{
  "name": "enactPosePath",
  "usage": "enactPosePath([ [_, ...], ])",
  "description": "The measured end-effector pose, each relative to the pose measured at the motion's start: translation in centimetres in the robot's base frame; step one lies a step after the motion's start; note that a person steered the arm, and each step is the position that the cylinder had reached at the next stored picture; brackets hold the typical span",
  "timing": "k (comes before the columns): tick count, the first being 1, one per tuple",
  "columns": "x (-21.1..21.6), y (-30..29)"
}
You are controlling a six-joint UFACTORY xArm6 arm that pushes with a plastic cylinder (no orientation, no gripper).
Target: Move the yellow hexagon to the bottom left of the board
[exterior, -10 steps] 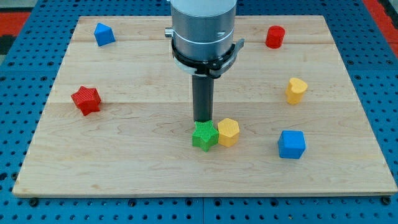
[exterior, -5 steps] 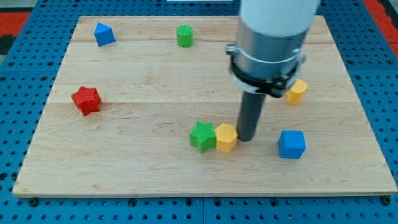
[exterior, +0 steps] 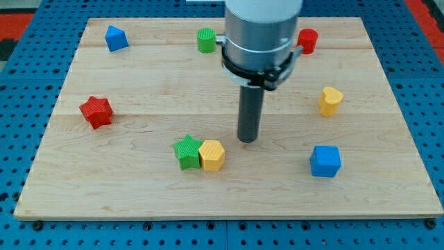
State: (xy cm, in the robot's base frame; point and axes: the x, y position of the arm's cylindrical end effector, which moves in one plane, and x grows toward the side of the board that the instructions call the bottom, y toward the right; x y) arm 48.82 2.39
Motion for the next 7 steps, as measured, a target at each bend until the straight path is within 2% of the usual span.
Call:
enactPosePath([
  [2, 7.4, -3.4],
  [3, 8.0, -5.6],
  [4, 8.0, -12.7],
  [5, 8.0, -14.8],
  [6, 11.2, -9.7],
  [7, 11.0, -14.0],
])
